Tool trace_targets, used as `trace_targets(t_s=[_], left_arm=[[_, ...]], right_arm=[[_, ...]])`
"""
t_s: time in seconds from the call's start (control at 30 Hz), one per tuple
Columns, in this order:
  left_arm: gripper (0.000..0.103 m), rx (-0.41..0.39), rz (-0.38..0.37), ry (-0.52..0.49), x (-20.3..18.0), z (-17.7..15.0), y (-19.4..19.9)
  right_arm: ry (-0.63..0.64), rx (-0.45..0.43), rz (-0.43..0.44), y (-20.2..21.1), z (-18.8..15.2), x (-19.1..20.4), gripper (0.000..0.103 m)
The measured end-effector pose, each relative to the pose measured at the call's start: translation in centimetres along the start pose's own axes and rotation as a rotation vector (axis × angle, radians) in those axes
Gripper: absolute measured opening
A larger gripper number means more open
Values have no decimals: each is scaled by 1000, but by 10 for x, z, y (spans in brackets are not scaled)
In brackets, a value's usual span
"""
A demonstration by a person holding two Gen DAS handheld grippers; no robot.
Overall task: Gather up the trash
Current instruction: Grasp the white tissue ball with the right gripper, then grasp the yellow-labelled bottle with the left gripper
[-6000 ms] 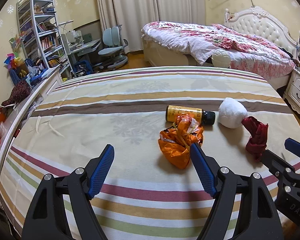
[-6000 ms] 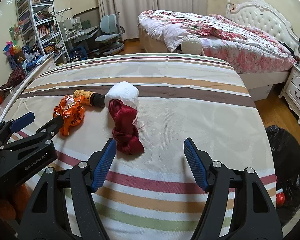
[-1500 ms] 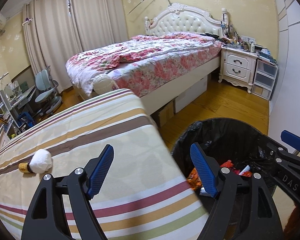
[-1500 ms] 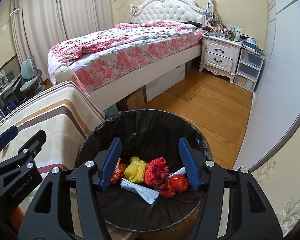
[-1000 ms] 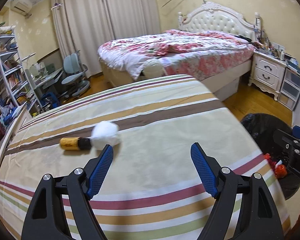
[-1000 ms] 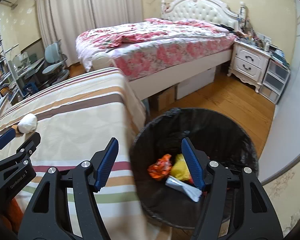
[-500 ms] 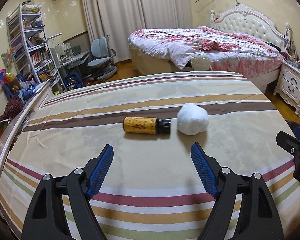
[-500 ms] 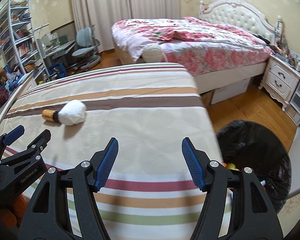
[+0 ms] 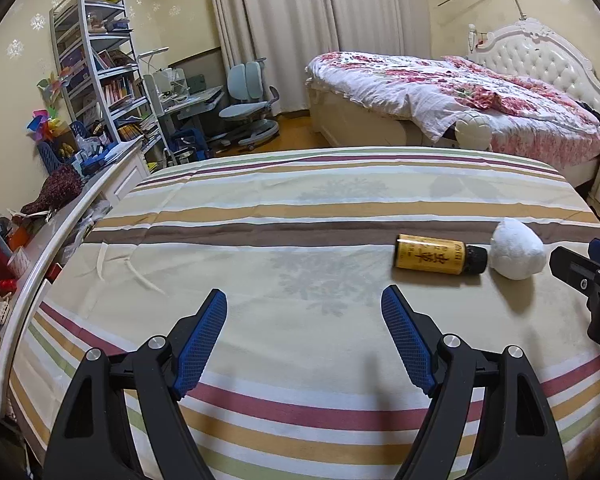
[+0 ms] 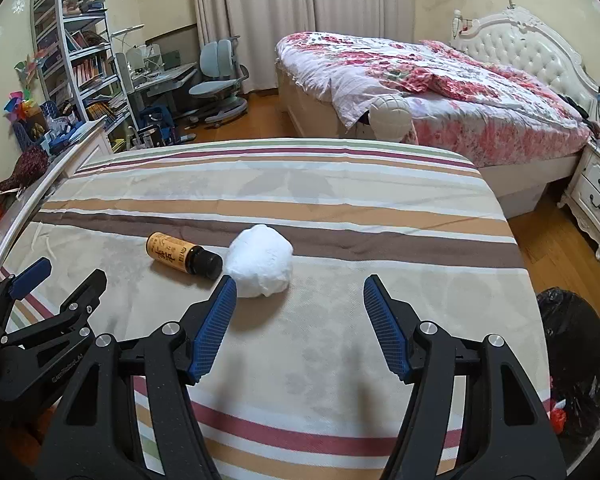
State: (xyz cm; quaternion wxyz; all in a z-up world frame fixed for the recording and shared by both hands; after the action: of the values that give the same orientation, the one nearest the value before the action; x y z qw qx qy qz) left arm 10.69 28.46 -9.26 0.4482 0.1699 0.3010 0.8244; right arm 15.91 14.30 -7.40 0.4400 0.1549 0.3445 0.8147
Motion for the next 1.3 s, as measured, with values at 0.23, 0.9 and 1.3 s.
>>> trace_targets(t_s=[0.23, 0.9, 1.3], left_arm=[[77, 7, 27, 17, 26, 8, -12], [77, 36, -62, -31, -22, 4, -15], [77, 56, -73, -15, -58, 23, -20]], right_arm=[[4, 11, -3, -21, 18, 13, 65], [6, 81, -9, -42, 3, 2, 41], [0, 82, -51, -39, -6, -39, 41]])
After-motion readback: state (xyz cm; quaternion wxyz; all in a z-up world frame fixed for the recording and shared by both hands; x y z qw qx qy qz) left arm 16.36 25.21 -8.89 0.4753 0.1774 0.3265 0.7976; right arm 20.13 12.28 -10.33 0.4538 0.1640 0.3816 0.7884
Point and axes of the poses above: each gripper's, at about its wrist camera, not at the fingertips, and y roughly against the way its jaws point, x to its left, z to its top, the point moved 10 cm from there along -y, roughly the way its jaws point, and after that the axes turned 11 degrees about y, right-handed, at the moved point
